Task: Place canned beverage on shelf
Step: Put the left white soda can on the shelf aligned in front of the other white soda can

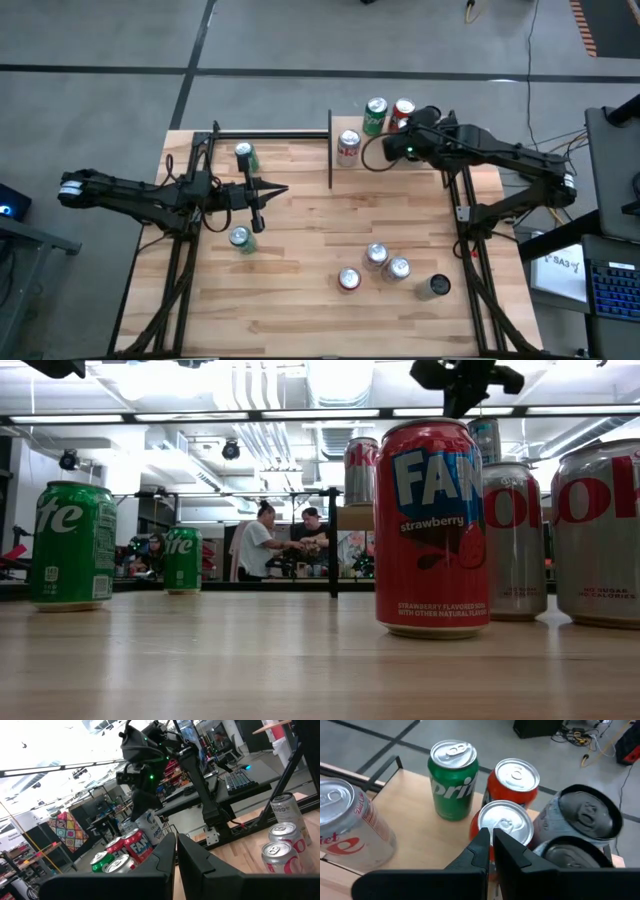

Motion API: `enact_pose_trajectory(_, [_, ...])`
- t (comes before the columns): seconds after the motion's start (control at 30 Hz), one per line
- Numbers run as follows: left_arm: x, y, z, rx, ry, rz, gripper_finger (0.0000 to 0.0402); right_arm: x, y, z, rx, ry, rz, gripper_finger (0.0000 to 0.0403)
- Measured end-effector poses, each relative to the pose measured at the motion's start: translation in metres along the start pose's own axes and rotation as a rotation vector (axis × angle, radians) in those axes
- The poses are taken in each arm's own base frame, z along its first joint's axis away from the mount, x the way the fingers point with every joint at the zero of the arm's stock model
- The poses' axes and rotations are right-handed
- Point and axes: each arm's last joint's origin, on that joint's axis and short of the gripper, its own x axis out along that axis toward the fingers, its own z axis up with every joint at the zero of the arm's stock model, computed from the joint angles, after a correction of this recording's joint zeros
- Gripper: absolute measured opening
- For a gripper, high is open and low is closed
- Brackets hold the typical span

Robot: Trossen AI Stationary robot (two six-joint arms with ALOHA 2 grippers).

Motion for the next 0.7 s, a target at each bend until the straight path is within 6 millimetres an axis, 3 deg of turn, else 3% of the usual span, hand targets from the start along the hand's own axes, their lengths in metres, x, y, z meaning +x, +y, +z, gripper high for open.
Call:
enact_pose_trajectory(0.27, [0.0, 0.0, 0.0, 0.0, 0.0, 0.0, 0.0002, 0.007, 0.007, -0.002, -0.022, 0.013, -0.018, 0.0013])
enact_pose_trajectory(0.7, [0.0, 0.0, 0.0, 0.0, 0.0, 0.0, 0.0002, 0.004, -0.004, -0.008, -0.044, 0.04, -0.105, 0.0013])
